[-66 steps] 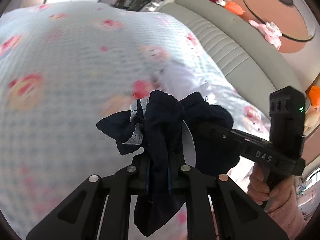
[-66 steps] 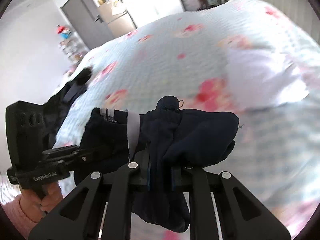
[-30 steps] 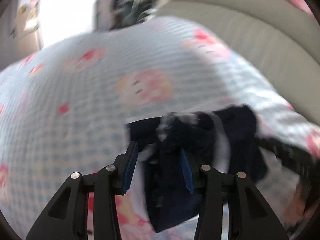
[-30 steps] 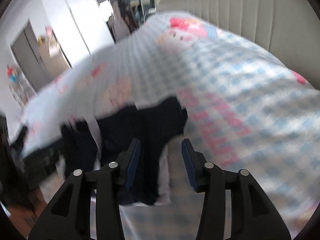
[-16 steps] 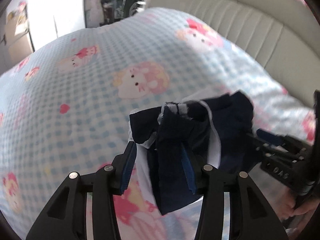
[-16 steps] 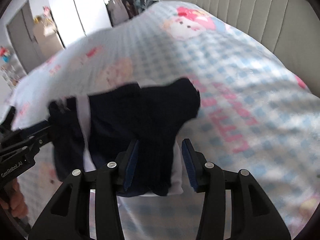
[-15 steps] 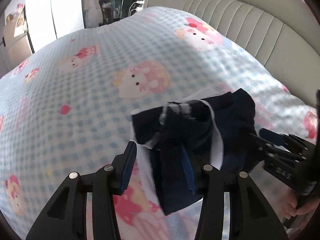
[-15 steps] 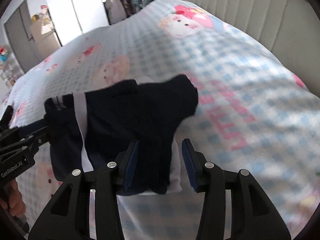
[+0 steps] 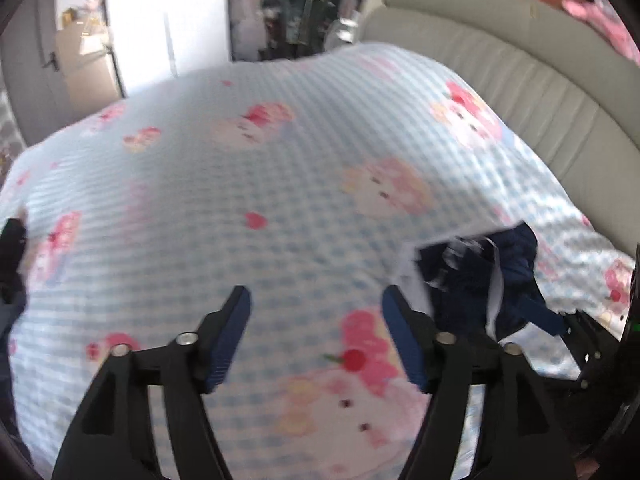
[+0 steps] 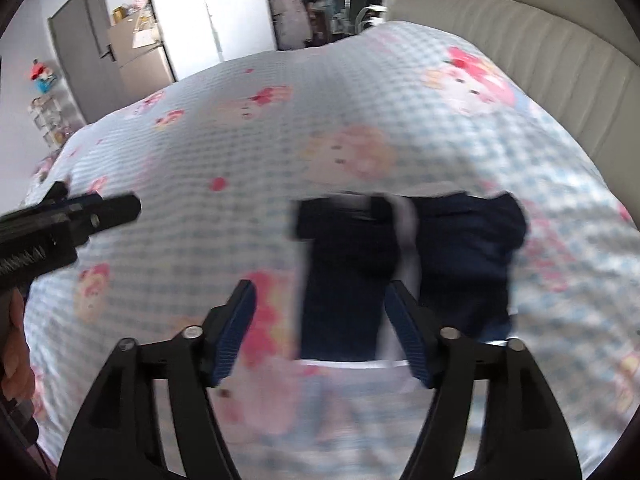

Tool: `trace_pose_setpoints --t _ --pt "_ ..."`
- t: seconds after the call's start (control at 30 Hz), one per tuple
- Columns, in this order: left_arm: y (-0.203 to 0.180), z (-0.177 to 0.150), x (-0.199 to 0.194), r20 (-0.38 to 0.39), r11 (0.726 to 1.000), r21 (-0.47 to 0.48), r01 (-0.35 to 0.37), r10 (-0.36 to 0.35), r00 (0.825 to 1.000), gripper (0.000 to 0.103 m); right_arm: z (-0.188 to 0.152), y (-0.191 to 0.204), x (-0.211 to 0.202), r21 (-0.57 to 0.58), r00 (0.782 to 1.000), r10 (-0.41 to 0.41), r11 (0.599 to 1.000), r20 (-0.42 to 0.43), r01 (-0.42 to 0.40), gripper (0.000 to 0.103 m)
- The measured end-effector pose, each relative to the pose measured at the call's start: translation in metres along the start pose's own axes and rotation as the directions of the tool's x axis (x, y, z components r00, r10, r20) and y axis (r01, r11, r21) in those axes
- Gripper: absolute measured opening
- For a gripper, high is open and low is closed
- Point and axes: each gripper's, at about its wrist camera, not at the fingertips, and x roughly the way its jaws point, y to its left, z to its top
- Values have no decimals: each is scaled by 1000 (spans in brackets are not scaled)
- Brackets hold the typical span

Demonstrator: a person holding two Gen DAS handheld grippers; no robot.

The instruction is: Fold clothes

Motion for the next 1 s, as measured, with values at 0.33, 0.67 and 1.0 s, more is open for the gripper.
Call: trace_pose_setpoints --t 0.33,0.67,1.0 --pt "133 -22 -67 1 984 -121 -129 130 992 75 13 118 -38 -81 997 78 994 21 -76 90" --pt "183 -105 -178 112 923 -226 -311 342 933 83 -44 163 -119 9 998 58 998 37 -59 99" --pt "190 -228 -266 129 898 -310 -311 364 922 85 -140 187 -207 -34 988 111 994 103 -109 102"
